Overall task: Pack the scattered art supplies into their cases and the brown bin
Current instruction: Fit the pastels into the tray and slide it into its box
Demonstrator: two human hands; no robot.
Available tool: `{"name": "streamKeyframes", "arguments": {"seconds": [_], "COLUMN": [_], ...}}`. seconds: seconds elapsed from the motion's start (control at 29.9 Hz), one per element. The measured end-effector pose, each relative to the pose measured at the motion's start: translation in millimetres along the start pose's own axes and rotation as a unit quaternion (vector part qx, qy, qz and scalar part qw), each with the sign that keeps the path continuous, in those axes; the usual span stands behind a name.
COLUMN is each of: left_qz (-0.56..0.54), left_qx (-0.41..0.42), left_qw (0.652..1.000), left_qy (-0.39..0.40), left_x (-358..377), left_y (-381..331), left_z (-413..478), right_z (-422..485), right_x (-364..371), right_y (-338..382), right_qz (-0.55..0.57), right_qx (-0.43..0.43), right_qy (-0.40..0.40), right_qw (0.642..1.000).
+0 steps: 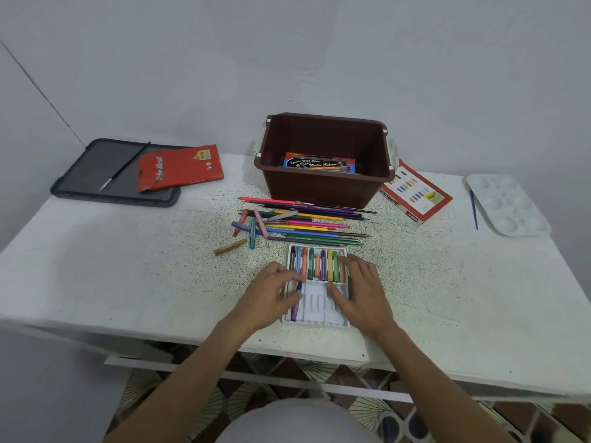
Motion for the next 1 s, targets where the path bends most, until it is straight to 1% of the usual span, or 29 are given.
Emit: {"name": "streamKeyframes", "arguments": {"seconds": [0.1,0.27,0.5,0.6,0.67,0.74,0.77,0.87,1.0], "left_qz": [0.017,0.052,0.077,0.081,0.062,0.023,0.023,0.086,0.182], "left_qx": [0.0,-0.035,-0.025,-0.018,-0.006,-0.007,-0.008,-0.037,-0.069], "left_qw": [0.999,0.997,0.996,0.996,0.998,0.997,0.994,0.975,0.944], "left_qy": [-0.027,-0.05,-0.045,-0.031,-0.033,-0.07,-0.103,-0.201,-0.268], "left_x": [1,2,2,0,-4,-13,-20,-43,-63], "left_y": [3,21,27,29,28,29,28,28,30], "left_z": [0,1,5,8,8,9,10,20,41], "right_z": [0,0,0,0,0,0,0,0,1], "right_x": [0,1,0,1,2,2,3,3,2], "right_y": [0,-2,-1,-2,-2,-3,-3,-3,-3], "right_qz": [0.002,0.006,0.003,-0.002,-0.004,-0.005,-0.006,-0.009,-0.004], "right_qx": [0.002,0.007,0.005,0.006,0.006,0.006,0.006,0.005,0.004], "right_qy": [0.002,0.005,0.002,0.005,0.006,0.007,0.006,0.005,0.003], "right_qw": [1.0,1.0,1.0,1.0,1.0,1.0,1.0,1.0,1.0]}}
Point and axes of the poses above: each hand's wrist, its own z-axis towards the middle knuckle, its own x-axis out of the palm, y = z × x, the point moved 6 cm from there along z, towards the middle knuckle, and after that the axes turned 4 degrees about z, right-handed, at the moved point
